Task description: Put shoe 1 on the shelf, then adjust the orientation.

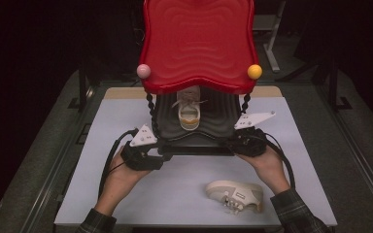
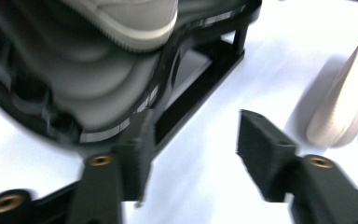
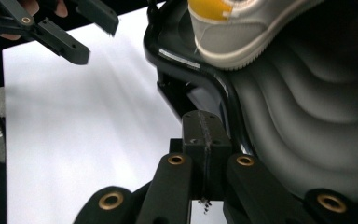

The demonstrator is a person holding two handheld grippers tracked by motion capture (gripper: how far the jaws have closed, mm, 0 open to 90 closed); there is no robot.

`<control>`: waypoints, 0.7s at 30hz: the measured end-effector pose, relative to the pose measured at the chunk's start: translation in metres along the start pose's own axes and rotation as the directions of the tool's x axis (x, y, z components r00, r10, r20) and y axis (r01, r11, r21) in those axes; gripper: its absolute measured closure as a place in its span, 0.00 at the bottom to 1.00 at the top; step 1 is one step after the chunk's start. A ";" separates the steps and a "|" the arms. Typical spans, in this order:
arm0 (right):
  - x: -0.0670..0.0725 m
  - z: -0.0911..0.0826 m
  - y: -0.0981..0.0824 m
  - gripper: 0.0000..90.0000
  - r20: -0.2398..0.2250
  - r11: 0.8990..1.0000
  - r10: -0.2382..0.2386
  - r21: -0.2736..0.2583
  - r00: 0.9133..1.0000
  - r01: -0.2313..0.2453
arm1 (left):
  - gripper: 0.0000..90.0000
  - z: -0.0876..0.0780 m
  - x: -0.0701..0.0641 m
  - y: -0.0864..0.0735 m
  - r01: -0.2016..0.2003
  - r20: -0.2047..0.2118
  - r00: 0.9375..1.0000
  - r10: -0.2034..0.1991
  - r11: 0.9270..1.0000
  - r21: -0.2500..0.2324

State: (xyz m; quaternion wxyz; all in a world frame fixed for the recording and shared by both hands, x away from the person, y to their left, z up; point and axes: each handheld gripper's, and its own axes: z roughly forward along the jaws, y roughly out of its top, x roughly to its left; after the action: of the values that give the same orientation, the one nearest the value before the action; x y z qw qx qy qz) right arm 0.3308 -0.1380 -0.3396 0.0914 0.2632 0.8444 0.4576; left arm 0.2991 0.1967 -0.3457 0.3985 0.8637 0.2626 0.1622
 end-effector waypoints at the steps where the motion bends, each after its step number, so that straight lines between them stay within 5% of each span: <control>1: 0.001 -0.003 -0.003 1.00 0.005 1.000 -0.005 -0.004 1.000 0.005 | 0.42 -0.001 0.000 -0.005 -0.001 -0.004 1.000 0.001 1.000 0.006; 8: 0.004 -0.024 -0.026 1.00 -0.027 1.000 0.008 0.015 1.000 -0.008 | 0.23 -0.003 0.002 -0.049 0.033 -0.020 0.999 -0.032 0.997 0.071; 17: 0.010 -0.053 -0.055 0.99 -0.041 0.999 0.028 0.040 0.999 -0.027 | 0.15 -0.005 0.018 -0.104 0.096 -0.039 0.995 -0.092 0.988 0.117; 21: 0.010 -0.060 -0.069 1.00 -0.054 0.998 0.049 0.043 0.997 -0.046 | 0.15 -0.005 0.023 -0.118 0.069 -0.076 0.995 -0.059 0.989 0.131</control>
State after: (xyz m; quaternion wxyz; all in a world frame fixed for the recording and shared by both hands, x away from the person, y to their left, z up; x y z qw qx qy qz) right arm 0.2736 -0.2067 -0.3608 0.0519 0.2724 0.8494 0.4490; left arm 0.2772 0.2773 -0.4323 0.3354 0.8730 0.3146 0.1623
